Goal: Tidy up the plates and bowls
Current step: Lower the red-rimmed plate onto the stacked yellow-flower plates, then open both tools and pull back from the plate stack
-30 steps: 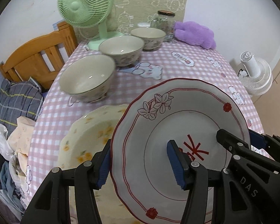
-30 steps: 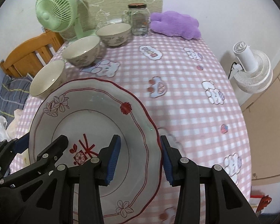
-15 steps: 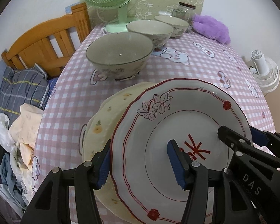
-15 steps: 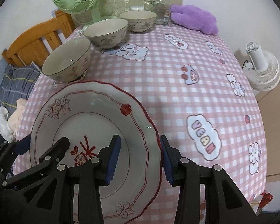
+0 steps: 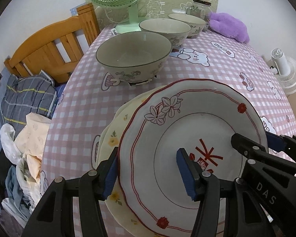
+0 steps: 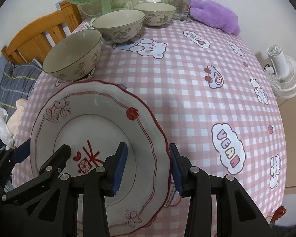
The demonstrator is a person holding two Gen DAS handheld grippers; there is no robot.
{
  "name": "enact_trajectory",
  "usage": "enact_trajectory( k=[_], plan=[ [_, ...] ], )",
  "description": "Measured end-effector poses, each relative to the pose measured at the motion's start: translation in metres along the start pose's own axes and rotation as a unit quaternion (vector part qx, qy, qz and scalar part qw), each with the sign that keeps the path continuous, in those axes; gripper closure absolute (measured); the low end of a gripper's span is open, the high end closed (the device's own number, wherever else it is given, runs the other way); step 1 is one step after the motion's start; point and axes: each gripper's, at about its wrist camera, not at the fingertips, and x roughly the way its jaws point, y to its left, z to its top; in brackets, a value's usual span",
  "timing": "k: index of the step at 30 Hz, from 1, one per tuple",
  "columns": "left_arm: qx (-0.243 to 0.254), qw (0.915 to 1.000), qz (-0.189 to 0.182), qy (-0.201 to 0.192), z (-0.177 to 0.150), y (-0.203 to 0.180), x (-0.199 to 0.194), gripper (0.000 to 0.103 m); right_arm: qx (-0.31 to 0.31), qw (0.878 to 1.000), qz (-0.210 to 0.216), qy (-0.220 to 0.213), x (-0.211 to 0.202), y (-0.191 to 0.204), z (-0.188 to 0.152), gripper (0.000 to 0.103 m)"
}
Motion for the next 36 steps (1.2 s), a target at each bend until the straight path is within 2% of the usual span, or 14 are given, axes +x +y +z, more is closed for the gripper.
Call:
enact_trajectory(
  k=[8,9,10,15,17,22,27,29,30,31,33,36],
  plan=[
    [0.010,0.9998,0.016,-0.004,-0.002,0.001,0.001,0.046,0.000,1.000,0.011,-0.002,-0.008,-0.009,-0.003,0.058],
    [0.011,0.9998,0.016,-0.004,-0.002,0.001,0.000,0.046,0.002,1.000,0.014,-0.001,-0.008,-0.010,-0.003,0.063],
    [0.012,0.9998,0.017,-0.005,-0.002,0.001,0.001,0.046,0.002,1.000,0.018,0.003,-0.006,-0.010,-0.002,0.073],
    [0.010,0.9997,0.020,-0.005,-0.002,0.005,0.001,0.043,-0.011,1.000,0.012,-0.005,-0.005,-0.001,-0.002,0.074],
    [0.007,0.9998,0.019,-0.003,-0.001,0.008,0.001,0.040,-0.018,1.000,0.009,-0.010,-0.004,0.004,-0.001,0.074],
    [0.001,1.0000,0.005,0.000,-0.001,0.013,-0.001,0.026,-0.014,1.000,0.007,-0.014,-0.001,0.008,0.003,0.074],
    [0.001,1.0000,-0.009,-0.003,0.003,0.017,-0.009,0.015,0.014,1.000,0.020,-0.003,-0.004,0.002,0.006,0.074],
    [-0.001,0.9999,-0.016,-0.004,0.007,0.020,-0.014,0.014,0.014,1.000,0.019,-0.011,-0.012,0.002,0.008,0.069],
    [-0.003,0.9998,-0.020,-0.007,0.010,0.021,-0.016,0.014,0.010,1.000,0.015,-0.019,-0.018,0.004,0.010,0.061],
    [-0.004,0.9996,-0.025,-0.009,0.013,0.022,-0.020,0.013,0.006,0.999,0.015,-0.030,-0.026,0.006,0.012,0.047],
    [-0.008,0.9993,-0.032,-0.016,0.021,0.025,-0.026,0.011,0.003,0.999,0.021,-0.049,-0.038,0.009,0.017,0.034],
    [-0.018,0.9987,-0.034,-0.032,0.035,0.030,-0.035,0.009,-0.002,0.998,0.021,-0.066,-0.051,0.014,0.028,0.033]
  ],
)
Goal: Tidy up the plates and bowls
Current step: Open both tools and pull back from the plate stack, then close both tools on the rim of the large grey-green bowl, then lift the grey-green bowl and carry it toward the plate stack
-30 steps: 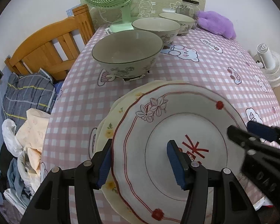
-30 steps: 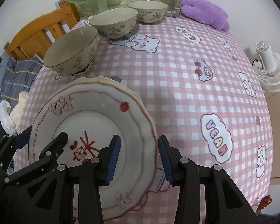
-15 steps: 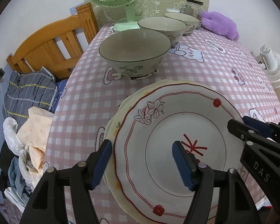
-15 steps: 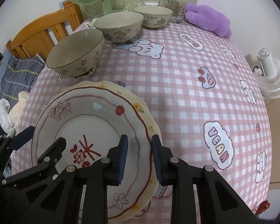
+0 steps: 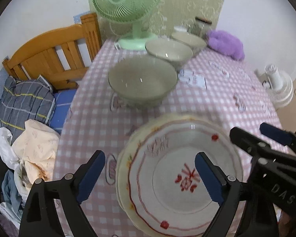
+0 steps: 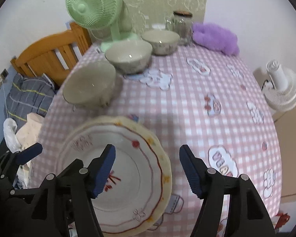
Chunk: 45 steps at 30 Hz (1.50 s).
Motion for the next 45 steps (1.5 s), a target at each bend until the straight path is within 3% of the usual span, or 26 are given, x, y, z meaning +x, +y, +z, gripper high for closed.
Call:
enact_trajectory(
  k=[9,15,24,32,34,37,45],
  plan=[
    [-0.025,0.9982,0.037,-0.040,0.043,0.013,0.010,0.008,-0.016,0.999,0.027,-0.027,0.007,0.012,0.049,0.032],
    [-0.039,0.9961,0.066,-0.042,0.074,0.024,0.037,0.011,-0.023,0.999,0.034,-0.032,0.038,0.018,0.082,0.032],
    [-0.061,0.9930,0.095,-0.035,0.104,0.041,0.081,0.027,-0.019,0.998,0.047,-0.032,0.088,0.028,0.123,0.033],
    [-0.065,0.9945,0.083,-0.003,0.105,0.046,0.114,0.053,-0.011,0.998,0.065,0.008,0.130,0.039,0.130,0.058],
    [-0.066,0.9950,0.075,0.004,0.105,0.047,0.120,0.065,-0.013,0.998,0.066,0.015,0.137,0.041,0.130,0.070],
    [-0.068,0.9954,0.066,0.012,0.104,0.048,0.125,0.074,-0.016,0.996,0.077,0.030,0.146,0.046,0.130,0.081],
    [-0.060,0.9950,0.079,0.016,0.103,0.048,0.122,0.079,-0.034,0.997,0.066,0.035,0.146,0.057,0.131,0.085]
  ],
)
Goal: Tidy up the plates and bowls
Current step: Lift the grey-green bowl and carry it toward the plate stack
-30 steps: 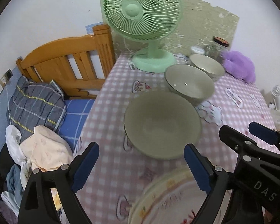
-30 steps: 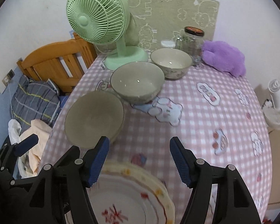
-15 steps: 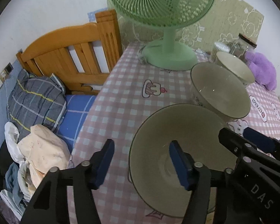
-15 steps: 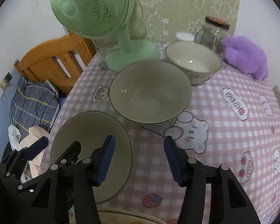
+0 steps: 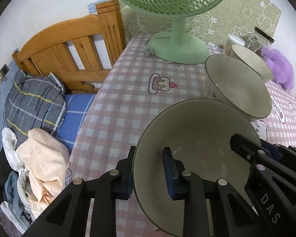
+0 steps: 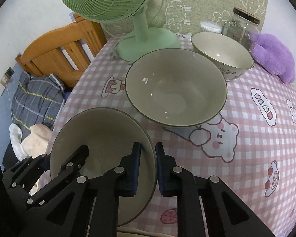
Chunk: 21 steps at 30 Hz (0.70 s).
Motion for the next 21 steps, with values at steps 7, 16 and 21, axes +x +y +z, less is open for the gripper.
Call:
enact_trajectory(
  k=[7,16,21],
  plan=[
    [0.013,0.9997,-0.009,-0.018,0.000,-0.003,-0.026,0.079,0.007,1.000,-0.014,-0.013,-0.023,0.001,-0.005,0.085],
    [0.039,0.9969,-0.036,-0.058,-0.008,-0.019,-0.077,0.079,0.032,0.997,-0.037,-0.059,-0.084,-0.007,-0.019,0.085],
    [0.058,0.9947,-0.051,-0.067,-0.021,-0.039,-0.099,0.079,0.051,0.995,-0.052,-0.075,-0.114,-0.021,-0.037,0.085]
  ],
)
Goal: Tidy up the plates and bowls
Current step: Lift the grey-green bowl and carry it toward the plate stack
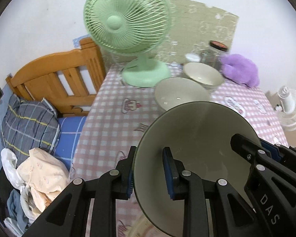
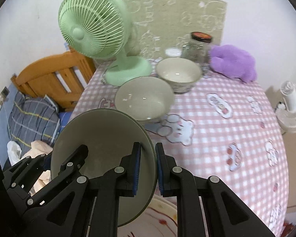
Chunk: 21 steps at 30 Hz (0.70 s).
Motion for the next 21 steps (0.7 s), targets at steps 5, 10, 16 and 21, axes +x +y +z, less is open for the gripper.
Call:
enact_trajectory(
  k=[5,10,16,21],
  plan=[
    [0.017,0.9998,-0.010,-0.001,-0.014,-0.033,-0.015,0.079,0.015,1.000,-0.012,-0.004,-0.025,-0.028,-0.018,0.085],
    [0.026,0.9994,-0.019,0.009,-0.030,-0.071,-0.022,0.079,0.027,0.999,-0.019,0.001,-0.041,-0.063,-0.038,0.085],
    [0.022,0.9993,-0.017,0.023,-0.049,-0.113,-0.026,0.079,0.026,0.999,-0.018,0.017,-0.053,-0.110,-0.061,0.085],
    [0.018,0.9989,-0.012,0.040,-0.066,-0.145,-0.027,0.079,0.017,0.999,-0.014,0.031,-0.057,-0.142,-0.079,0.085]
  ],
)
